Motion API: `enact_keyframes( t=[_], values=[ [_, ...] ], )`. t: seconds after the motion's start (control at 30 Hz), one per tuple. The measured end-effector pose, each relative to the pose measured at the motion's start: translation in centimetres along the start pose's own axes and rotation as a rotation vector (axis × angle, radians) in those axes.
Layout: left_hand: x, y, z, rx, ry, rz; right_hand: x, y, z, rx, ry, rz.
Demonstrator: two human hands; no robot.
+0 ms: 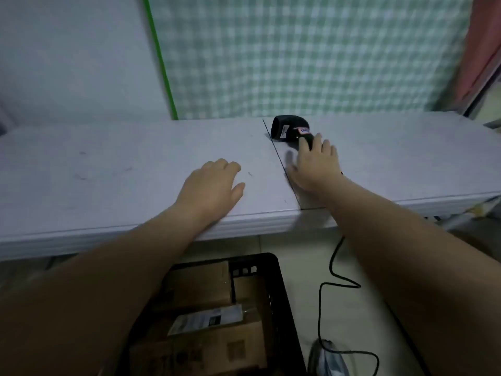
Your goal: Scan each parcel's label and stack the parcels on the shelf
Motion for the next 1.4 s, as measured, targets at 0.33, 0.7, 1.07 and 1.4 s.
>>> enact_keyframes(
  t=[0.33,0.7,1.07,1.4],
  values=[
    [-0.2,1.2,-0.7,-0.041,0.058,0.01,0.2,1.2,0.0,0.488,-0.202,-0.231],
    [-17.2,8.6,-5.9,-0.07,0.22,0.094,-14.8,13.1,-10.2,1.278,-0.064,-0.106],
    [-31.9,9.2,-12.8,-0.093,0.51,0.087,-24.5,14.5,-21.8,1.141,0.268,-0.487],
    [-37.9,4.6,-18.2,-0.365,0.934,0.052,-26.3,4.5,-28.2,1.005,0.162,-0.673]
  ],
)
Point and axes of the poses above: each hand's wrist, its own x-axis towards the middle knuckle, its own y-axis out of the back of the hand, z = x × y, the point moved 5 cm from there along x, towards the middle knuckle, and after that the axes turned 3 degrees about y, right-handed, at the moved point
